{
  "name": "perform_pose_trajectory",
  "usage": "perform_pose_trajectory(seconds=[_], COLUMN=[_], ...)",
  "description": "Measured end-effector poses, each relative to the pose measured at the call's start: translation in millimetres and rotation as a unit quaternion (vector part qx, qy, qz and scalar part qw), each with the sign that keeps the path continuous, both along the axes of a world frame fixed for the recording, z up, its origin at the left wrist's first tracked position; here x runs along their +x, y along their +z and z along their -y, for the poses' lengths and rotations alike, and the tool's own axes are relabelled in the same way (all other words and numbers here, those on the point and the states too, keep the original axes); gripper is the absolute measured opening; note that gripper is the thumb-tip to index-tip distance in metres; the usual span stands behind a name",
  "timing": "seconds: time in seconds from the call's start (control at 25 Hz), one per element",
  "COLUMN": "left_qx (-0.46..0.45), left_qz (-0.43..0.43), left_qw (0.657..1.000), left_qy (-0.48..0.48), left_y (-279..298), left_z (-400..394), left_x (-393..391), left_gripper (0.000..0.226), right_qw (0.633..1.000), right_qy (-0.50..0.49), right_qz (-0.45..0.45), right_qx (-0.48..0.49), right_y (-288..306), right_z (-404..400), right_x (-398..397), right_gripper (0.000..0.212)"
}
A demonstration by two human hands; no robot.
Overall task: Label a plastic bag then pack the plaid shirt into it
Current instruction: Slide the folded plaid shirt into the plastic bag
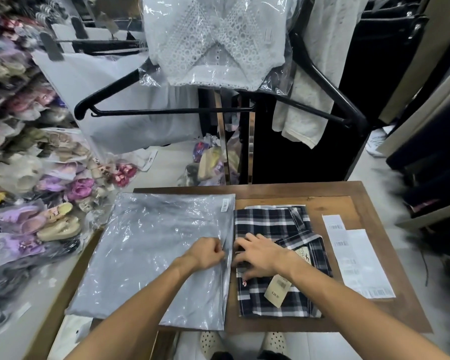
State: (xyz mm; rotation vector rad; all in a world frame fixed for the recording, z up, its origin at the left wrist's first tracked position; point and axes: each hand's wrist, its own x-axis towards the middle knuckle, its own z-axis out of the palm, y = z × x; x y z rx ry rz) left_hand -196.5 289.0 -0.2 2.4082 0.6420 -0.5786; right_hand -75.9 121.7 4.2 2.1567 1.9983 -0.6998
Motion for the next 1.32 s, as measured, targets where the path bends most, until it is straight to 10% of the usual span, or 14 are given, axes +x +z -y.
perform_pose_trajectory(seconds=[0.2, 0.6, 1.0, 1.32], left_qx=[-0.040, -0.100, -0.089, -0.068], left_qz=[0.037, 0.087, 0.105, 0.121], left_qw=[0.997, 0.983, 0.984, 0.984], left_qy=[0.053, 0.131, 0.114, 0.110], left_y=[2.1, 5.1, 18.2, 17.3], left_z=[1.2, -0.7, 0.7, 5.3], left_x=[-14.5, -30.4, -38.6, -27.5], left_gripper=[0.014, 0.023, 0.024, 0.020], right_qw=[0.998, 0.905, 0.942, 0.898], right_qy=[0.051, -0.136, -0.311, -0.377], right_qz=[-0.004, -0.403, -0.060, -0.117], right_qx=[-0.021, 0.025, 0.109, 0.192], right_y=[1.7, 6.8, -41.0, -45.8], right_z=[-16.2, -2.4, -34.9, -30.7], right_x=[1.2, 42.0, 0.5, -8.9], right_gripper=[0.029, 0.013, 0.020, 0.036])
